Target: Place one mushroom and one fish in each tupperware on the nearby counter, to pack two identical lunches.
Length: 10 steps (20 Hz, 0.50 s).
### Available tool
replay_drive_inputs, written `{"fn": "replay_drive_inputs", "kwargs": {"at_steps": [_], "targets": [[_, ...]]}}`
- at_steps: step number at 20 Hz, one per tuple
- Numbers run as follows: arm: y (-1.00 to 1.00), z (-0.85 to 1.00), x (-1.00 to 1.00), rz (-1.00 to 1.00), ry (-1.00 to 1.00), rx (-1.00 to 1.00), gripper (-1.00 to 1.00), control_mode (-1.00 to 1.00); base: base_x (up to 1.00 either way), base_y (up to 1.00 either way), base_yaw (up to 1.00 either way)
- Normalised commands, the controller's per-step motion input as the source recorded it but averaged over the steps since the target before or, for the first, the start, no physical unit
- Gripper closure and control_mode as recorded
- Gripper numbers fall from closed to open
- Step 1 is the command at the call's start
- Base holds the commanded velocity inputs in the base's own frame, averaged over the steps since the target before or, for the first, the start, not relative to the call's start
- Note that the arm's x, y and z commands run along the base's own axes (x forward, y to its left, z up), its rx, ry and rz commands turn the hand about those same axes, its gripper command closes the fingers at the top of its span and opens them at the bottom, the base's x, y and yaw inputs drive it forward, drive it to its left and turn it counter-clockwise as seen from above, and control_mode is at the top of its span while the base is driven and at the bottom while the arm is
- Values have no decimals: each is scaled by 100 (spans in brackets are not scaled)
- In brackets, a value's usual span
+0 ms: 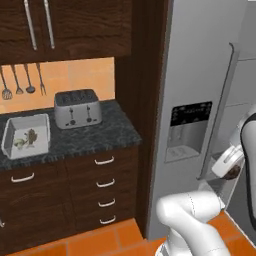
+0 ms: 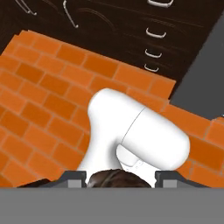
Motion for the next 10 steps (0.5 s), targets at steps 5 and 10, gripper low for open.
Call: {"fn": "replay_drive_inputs", "kwargs": {"at_steps": [5, 10], "targets": [[0, 0, 0, 0, 0, 0, 100, 100, -13, 100, 11], [0, 0, 0, 0, 0, 0, 100, 100, -1, 100, 11]]}}
